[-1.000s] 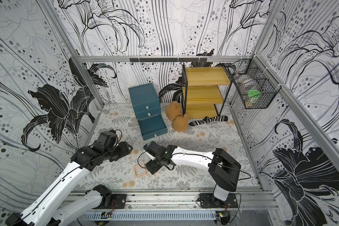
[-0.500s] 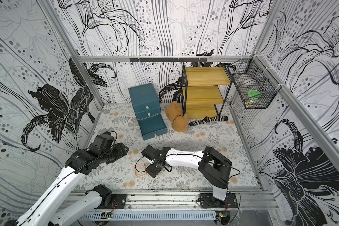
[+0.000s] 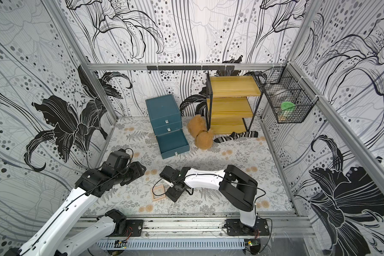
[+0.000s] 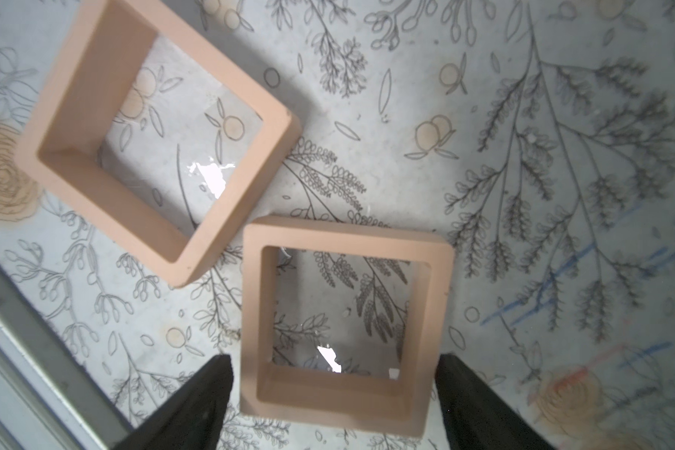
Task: Place the brooch boxes into the drawer by color
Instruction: Pick up the brooch box from the center of the board.
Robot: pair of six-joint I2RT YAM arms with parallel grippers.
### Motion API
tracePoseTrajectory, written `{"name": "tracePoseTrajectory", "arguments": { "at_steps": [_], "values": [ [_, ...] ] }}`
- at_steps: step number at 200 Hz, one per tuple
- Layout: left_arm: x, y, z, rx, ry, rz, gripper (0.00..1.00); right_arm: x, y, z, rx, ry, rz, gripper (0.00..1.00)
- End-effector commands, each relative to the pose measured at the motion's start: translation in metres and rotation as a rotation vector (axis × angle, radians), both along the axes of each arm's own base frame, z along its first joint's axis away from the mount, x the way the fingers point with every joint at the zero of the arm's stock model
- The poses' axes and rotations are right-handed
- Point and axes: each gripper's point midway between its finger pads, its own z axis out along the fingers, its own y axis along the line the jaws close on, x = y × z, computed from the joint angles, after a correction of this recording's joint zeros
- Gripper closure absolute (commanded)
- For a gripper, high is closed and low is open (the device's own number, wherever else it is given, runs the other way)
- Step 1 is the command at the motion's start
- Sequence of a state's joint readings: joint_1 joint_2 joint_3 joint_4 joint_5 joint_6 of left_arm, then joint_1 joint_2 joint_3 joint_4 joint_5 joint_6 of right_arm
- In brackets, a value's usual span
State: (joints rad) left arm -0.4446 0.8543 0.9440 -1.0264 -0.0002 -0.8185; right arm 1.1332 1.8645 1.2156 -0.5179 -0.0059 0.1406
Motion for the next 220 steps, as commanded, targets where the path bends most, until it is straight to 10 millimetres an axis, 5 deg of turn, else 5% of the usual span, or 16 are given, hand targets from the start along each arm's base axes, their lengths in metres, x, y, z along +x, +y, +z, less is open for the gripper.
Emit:
{"name": "tracePoseTrajectory", "arguments": {
  "at_steps": [1, 54, 89, 141, 171, 220],
  "values": [
    [0.003, -0.003, 0.006, -0.01, -0.022, -0.005, 0.46, -0.005, -0.005, -0.009, -0.043, 0.016, 0.007, 0.17],
    [0.0, -0.003, 0.001, -0.01, -0.008, -0.01, 0.46, -0.004, -0.01, -0.018, -0.063, 0.018, -0.015, 0.27],
    [-0.001, -0.003, 0.0, -0.013, -0.007, -0.01, 0.46, 0.0, -0.012, -0.018, -0.068, -0.001, -0.037, 0.44],
    [-0.003, -0.004, -0.005, -0.013, 0.008, -0.022, 0.47, 0.012, -0.01, 0.015, -0.011, -0.055, -0.118, 0.58],
    [-0.005, -0.007, -0.011, -0.021, 0.022, -0.038, 0.46, 0.038, -0.014, 0.043, 0.031, -0.059, -0.243, 0.62],
    [-0.005, -0.012, -0.019, -0.035, 0.04, -0.061, 0.46, 0.111, -0.023, 0.089, 0.068, -0.094, -0.421, 0.63]
  ]
}}
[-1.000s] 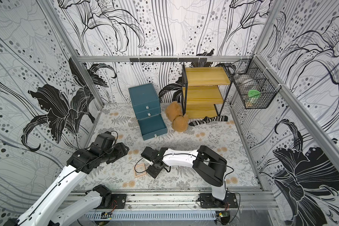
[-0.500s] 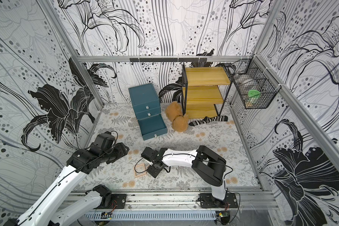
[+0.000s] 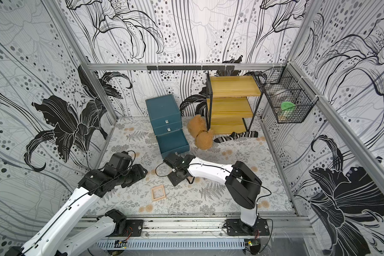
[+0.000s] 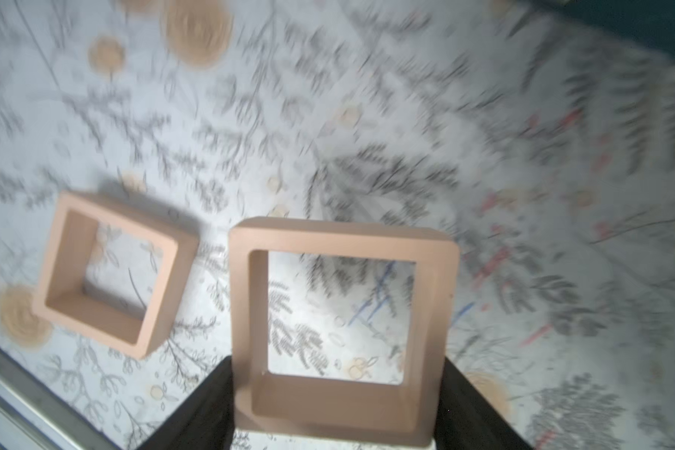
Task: Place the brooch boxes into the drawer by color
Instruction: Pick up the brooch box from the center of the board, then place the brooch box in the drawer.
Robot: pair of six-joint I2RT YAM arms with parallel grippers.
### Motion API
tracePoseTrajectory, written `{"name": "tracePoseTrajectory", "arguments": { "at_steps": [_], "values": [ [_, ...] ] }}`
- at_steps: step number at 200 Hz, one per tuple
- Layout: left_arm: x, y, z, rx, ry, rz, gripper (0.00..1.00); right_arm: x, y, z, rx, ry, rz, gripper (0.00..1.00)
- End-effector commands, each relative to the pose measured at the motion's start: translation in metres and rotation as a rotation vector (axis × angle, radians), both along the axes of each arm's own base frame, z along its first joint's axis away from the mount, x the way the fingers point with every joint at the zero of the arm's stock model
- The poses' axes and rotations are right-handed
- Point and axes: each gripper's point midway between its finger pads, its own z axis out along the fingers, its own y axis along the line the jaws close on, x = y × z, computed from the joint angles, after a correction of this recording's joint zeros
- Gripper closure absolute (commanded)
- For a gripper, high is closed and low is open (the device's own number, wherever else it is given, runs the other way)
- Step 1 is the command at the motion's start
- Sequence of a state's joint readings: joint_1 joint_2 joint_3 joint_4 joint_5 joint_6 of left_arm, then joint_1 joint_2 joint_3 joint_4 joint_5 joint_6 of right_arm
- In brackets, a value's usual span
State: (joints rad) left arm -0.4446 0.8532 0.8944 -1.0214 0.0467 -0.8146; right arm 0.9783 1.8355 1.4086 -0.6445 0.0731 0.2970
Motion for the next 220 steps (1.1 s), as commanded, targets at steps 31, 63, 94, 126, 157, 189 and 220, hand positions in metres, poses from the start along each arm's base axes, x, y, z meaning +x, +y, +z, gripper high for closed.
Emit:
{"name": "tracePoseTrajectory", "arguments": {
  "at_steps": [31, 63, 94, 126, 157, 189, 220],
  "values": [
    [0.002, -0.011, -0.007, -0.027, 0.003, -0.053, 0.46, 0.073, -0.013, 0.041, -0.012, -0.055, -0.181, 0.64],
    [0.003, -0.015, -0.009, -0.035, 0.009, -0.069, 0.46, 0.111, -0.01, 0.05, -0.008, -0.09, -0.235, 0.64],
    [0.001, -0.017, -0.013, -0.036, 0.024, -0.079, 0.46, 0.142, -0.007, 0.046, -0.011, -0.101, -0.277, 0.64],
    [0.002, -0.019, -0.012, -0.041, 0.022, -0.08, 0.46, 0.168, -0.005, 0.038, -0.019, -0.122, -0.299, 0.64],
    [0.003, -0.019, -0.012, -0.041, 0.023, -0.082, 0.46, 0.185, -0.003, 0.023, -0.03, -0.122, -0.307, 0.64],
    [0.0, -0.02, -0.014, -0.042, 0.034, -0.087, 0.44, 0.203, -0.003, 0.012, -0.016, -0.122, -0.315, 0.64],
    [-0.003, -0.02, -0.021, -0.033, 0.061, -0.093, 0.39, 0.212, -0.001, 0.001, -0.013, -0.123, -0.309, 0.64]
  ]
}}
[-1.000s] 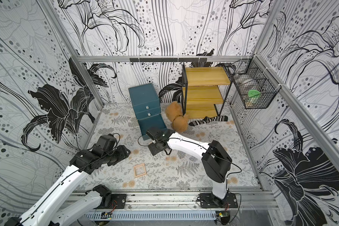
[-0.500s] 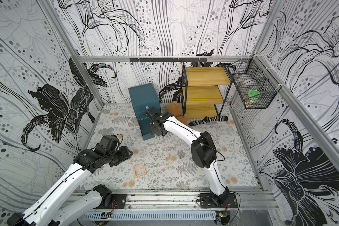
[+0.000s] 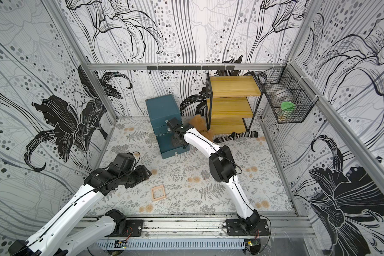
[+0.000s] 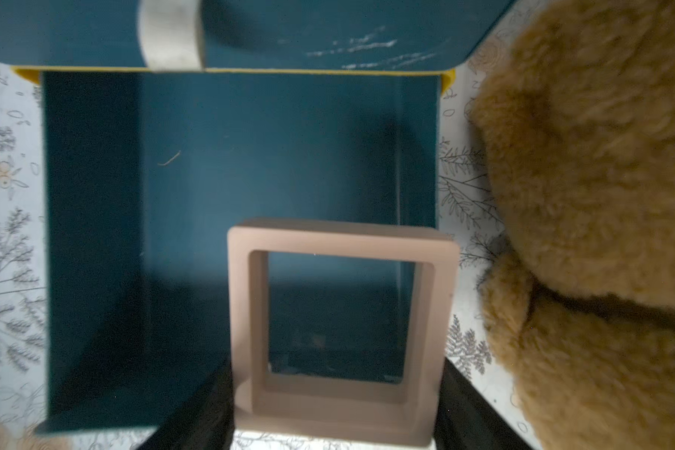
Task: Place the brooch boxes into the drawer by color
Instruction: Place the brooch box in the drawer.
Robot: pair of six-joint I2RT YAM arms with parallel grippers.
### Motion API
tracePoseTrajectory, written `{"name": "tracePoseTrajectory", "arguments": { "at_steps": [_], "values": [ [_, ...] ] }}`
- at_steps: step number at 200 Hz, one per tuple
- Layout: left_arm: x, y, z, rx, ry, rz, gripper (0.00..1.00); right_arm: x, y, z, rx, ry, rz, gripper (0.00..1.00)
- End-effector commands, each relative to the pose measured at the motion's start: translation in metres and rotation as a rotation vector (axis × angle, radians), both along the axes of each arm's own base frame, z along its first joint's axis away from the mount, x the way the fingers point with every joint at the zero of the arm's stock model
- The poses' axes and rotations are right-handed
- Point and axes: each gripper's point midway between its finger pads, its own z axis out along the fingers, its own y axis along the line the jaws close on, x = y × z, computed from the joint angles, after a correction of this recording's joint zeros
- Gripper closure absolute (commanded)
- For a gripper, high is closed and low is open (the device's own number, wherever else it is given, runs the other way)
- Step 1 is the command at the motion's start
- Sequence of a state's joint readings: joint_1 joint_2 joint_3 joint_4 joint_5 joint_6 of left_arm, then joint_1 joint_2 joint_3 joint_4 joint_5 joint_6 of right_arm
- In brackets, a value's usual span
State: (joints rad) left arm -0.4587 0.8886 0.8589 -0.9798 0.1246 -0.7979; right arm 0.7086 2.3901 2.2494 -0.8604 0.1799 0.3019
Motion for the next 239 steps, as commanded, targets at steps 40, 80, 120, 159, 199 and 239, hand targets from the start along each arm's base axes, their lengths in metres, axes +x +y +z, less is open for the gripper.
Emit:
{"name": "tracePoseTrajectory", "arguments": {
  "at_steps": [40, 80, 120, 159, 199, 239],
  "values": [
    [-0.005, -0.009, -0.016, 0.017, 0.046, -0.047, 0.36, 0.008, 0.003, -0.023, -0.008, 0.02, 0.019, 0.63],
    [-0.007, -0.018, -0.022, 0.004, 0.054, -0.067, 0.36, 0.008, 0.003, -0.035, -0.012, 0.033, 0.019, 0.61],
    [-0.004, -0.022, -0.019, 0.006, 0.046, -0.073, 0.35, 0.009, 0.004, -0.043, -0.017, 0.048, 0.019, 0.53],
    [-0.002, -0.024, -0.018, 0.009, 0.043, -0.076, 0.35, 0.009, 0.003, -0.052, -0.024, 0.067, 0.013, 0.48],
    [-0.001, -0.027, -0.015, 0.004, 0.034, -0.076, 0.36, 0.01, 0.002, -0.059, -0.025, 0.082, 0.003, 0.4],
    [-0.001, -0.028, -0.017, 0.007, 0.04, -0.076, 0.35, 0.011, 0.005, -0.055, -0.005, 0.079, 0.002, 0.27]
  ]
}}
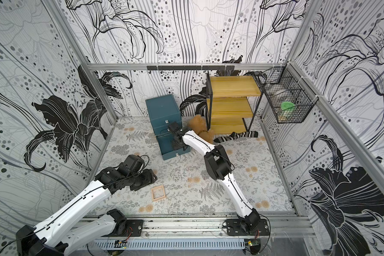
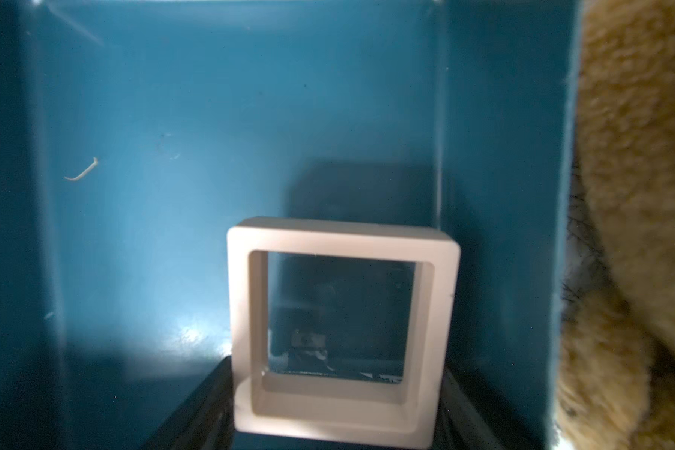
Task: Place the brooch boxes into the drawer by color
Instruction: Place the brooch box in the drawer.
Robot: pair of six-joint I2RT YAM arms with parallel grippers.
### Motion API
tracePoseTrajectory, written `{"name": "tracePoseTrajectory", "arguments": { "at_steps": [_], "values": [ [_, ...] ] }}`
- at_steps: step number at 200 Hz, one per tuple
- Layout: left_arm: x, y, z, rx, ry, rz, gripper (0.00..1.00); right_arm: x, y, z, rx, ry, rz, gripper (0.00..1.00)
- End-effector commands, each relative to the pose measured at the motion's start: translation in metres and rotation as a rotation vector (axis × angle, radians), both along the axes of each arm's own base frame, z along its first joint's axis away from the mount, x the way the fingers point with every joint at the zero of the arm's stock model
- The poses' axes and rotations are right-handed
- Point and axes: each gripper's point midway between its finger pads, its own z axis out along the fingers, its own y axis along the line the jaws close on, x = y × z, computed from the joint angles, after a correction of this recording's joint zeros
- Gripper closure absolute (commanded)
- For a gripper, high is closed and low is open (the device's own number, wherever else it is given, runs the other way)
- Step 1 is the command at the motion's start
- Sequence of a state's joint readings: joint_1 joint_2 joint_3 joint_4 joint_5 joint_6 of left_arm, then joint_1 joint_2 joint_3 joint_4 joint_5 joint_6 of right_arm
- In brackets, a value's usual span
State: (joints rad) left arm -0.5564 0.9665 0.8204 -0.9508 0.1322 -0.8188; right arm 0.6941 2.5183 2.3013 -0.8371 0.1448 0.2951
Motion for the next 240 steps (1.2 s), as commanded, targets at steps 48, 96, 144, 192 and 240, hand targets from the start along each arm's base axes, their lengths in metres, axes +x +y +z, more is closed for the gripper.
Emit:
{"name": "tracePoseTrajectory", "arguments": {
  "at_steps": [48, 96, 144, 192, 240],
  "values": [
    [0.007, -0.007, 0.004, -0.03, -0.026, 0.014, 0.3, 0.005, 0.006, 0.022, 0.053, -0.018, -0.005, 0.2],
    [-0.002, -0.012, -0.024, -0.014, 0.033, 0.031, 0.22, 0.004, 0.006, 0.042, 0.079, -0.034, -0.016, 0.16],
    [-0.005, -0.02, -0.046, -0.023, 0.044, 0.067, 0.1, -0.004, -0.007, 0.097, 0.141, -0.13, -0.049, 0.17],
    [-0.014, -0.022, -0.071, 0.06, 0.087, 0.061, 0.05, -0.043, -0.024, 0.137, 0.229, -0.132, -0.062, 0.17],
    [-0.028, -0.015, -0.083, 0.142, 0.106, 0.059, 0.06, -0.098, -0.037, 0.132, 0.324, -0.025, -0.068, 0.17]
  ]
}}
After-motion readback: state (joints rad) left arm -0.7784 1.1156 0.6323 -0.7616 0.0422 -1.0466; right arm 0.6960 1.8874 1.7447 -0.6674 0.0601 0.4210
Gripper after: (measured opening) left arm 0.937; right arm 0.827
